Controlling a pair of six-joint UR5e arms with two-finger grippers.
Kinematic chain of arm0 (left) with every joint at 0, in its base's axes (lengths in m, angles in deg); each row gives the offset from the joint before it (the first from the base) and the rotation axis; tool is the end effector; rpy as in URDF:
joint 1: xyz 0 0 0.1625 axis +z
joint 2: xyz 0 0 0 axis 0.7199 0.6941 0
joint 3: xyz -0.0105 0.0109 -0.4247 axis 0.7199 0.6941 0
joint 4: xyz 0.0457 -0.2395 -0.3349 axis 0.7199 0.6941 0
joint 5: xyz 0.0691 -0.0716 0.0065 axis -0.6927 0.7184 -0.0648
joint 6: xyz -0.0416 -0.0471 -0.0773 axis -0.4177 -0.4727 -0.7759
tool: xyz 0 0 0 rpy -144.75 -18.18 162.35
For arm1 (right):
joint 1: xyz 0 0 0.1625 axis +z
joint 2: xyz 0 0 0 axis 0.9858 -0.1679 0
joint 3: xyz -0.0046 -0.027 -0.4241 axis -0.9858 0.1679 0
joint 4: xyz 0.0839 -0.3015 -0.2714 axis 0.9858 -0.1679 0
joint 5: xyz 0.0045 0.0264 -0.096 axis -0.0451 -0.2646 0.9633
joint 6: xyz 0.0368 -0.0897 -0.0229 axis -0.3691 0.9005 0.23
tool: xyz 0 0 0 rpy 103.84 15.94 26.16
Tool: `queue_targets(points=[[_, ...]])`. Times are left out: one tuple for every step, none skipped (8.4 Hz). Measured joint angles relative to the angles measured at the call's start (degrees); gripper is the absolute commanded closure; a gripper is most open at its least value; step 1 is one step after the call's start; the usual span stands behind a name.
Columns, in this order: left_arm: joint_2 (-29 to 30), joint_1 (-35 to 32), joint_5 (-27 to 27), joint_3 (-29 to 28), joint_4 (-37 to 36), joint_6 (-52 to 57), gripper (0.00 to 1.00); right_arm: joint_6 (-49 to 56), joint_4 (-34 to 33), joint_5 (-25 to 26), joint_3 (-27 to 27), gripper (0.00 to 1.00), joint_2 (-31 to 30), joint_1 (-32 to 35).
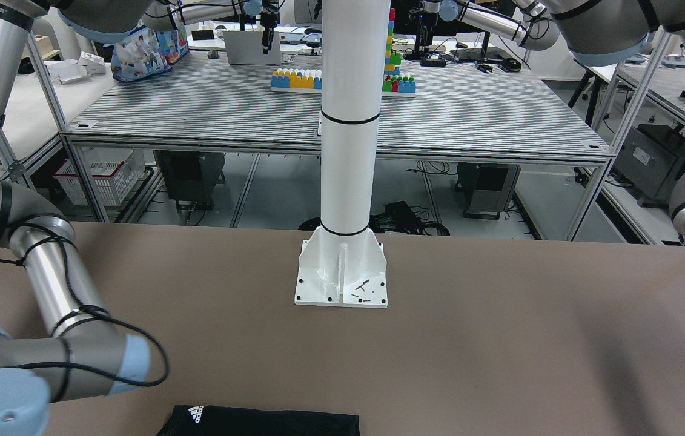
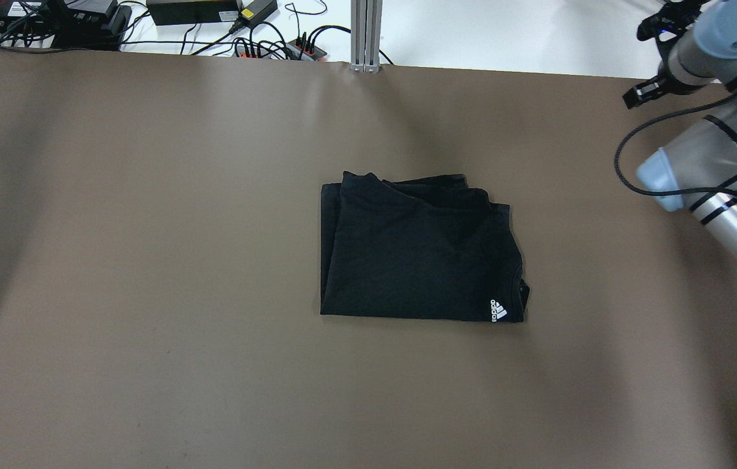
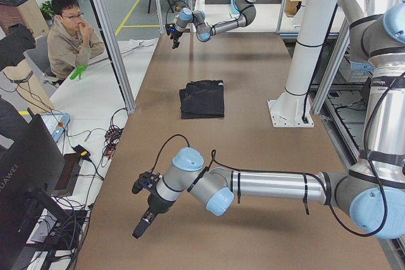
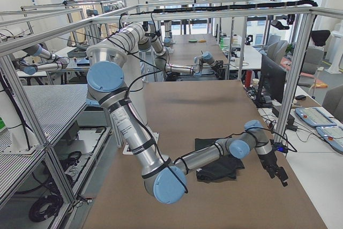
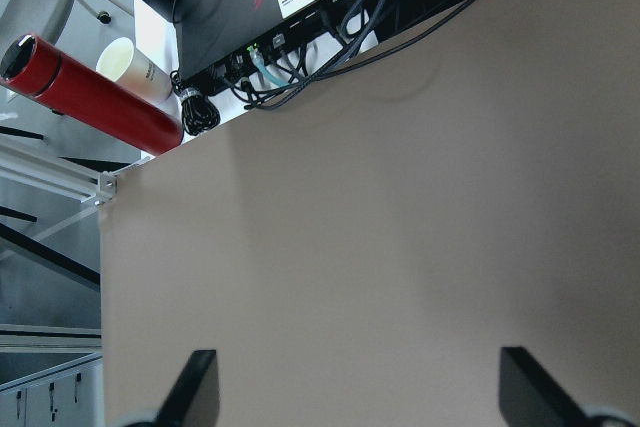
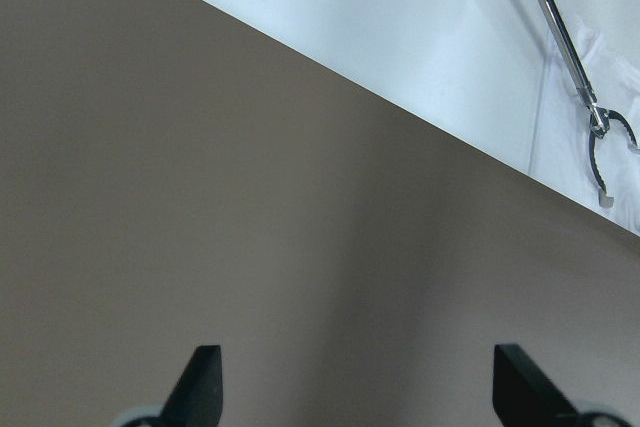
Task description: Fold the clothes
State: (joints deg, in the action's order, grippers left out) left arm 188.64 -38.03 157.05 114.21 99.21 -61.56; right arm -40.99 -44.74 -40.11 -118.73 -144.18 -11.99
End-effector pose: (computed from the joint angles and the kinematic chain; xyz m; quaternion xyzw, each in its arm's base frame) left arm -0.0424 -0.6162 0.5832 0.3082 0.1676 0.0363 0.9357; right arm -0.1625 -0.7279 0.4215 0.2616 -0.1703 -0.0674 0.9476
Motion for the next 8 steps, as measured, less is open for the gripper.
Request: queue_targets(points=[[-0.11, -2.95, 3.01, -2.3, 1.17, 2.48, 0.0, 4.25, 2.88, -2.35, 0.24, 0.05, -3.25, 2.94], [-0.02, -5.83, 5.63, -4.49, 2.23, 4.46, 0.0, 7.74, 5.77, -4.51, 0.13, 0.05, -6.43, 5.64], [0.02, -9.2, 8.36, -6.15, 3.05, 7.37, 0.0, 10.71, 8.77, -6.7, 0.01, 0.05, -9.4, 8.44], [0.03, -12.24, 10.67, -7.42, 3.4, 10.68, 0.0, 13.67, 10.44, -8.7, -0.17, 0.05, -11.76, 10.83], [0.07, -14.52, 12.09, -8.25, 3.55, 14.03, 0.0, 17.09, 11.21, -10.45, -0.42, 0.05, -13.59, 13.68], [0.27, -16.02, 12.68, -8.71, 3.58, 17.19, 0.0, 20.81, 11.23, -11.79, -0.57, 0.05, -14.5, 16.91], [0.46, -16.9, 12.91, -8.82, 3.57, 19.34, 0.0, 23.58, 11.09, -12.5, -0.58, 0.05, -14.81, 19.83], [0.68, -17.81, 13.05, -8.79, 3.48, 20.18, 0.0, 25.24, 10.99, -12.98, -0.45, 0.05, -15.0, 23.1]])
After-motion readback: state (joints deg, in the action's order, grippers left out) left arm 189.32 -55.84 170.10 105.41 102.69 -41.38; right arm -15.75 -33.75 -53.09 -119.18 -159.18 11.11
